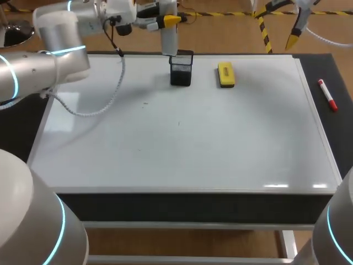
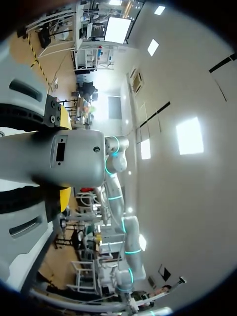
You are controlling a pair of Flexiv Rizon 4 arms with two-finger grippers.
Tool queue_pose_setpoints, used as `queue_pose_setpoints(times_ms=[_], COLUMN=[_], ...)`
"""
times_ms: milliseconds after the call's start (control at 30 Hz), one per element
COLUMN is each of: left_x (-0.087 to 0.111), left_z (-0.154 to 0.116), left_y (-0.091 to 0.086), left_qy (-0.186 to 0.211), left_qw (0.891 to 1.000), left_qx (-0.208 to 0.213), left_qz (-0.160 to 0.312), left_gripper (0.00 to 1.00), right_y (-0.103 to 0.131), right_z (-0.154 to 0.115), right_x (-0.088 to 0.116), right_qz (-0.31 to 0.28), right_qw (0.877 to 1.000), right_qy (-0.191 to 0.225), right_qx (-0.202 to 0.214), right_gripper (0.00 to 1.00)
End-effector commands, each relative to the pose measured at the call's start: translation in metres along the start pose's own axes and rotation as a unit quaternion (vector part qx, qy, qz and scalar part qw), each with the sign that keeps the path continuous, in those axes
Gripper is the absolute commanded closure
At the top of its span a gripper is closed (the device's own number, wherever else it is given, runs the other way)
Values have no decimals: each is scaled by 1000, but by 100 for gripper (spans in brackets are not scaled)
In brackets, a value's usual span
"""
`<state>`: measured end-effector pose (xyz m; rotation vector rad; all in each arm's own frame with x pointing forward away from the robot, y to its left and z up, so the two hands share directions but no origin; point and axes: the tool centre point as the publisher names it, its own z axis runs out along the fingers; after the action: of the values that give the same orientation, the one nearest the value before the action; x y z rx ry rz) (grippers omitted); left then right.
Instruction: Pick up the inspection probe, press it on each red-marked spot on the whiteboard one by one, put down the probe, pick up the eraser, and wipe off all the red marks.
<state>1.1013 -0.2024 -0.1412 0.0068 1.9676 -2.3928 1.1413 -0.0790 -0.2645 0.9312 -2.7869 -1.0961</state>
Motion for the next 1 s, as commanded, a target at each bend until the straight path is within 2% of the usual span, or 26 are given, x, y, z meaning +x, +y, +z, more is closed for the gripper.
queue_pose_setpoints(times_ms=[33,200,300,1000], left_x=[-25,-29,-29,-38], left_z=[16,22,26,30], left_y=[12,17,24,63], left_qy=[58,62,62,70], left_qw=[998,998,998,997], left_qx=[15,16,6,5], left_qz=[-6,-7,-12,-44], left_gripper=[100,100,100,100], right_y=[-2,-2,-2,-2], right_z=[-2,-2,-2,-2], right_x=[-2,-2,-2,-2], right_qz=[0,0,0,0], right_qw=[1000,1000,1000,1000], right_qy=[5,5,5,5], right_qx=[0,0,0,0], right_gripper=[0,0,0,0])
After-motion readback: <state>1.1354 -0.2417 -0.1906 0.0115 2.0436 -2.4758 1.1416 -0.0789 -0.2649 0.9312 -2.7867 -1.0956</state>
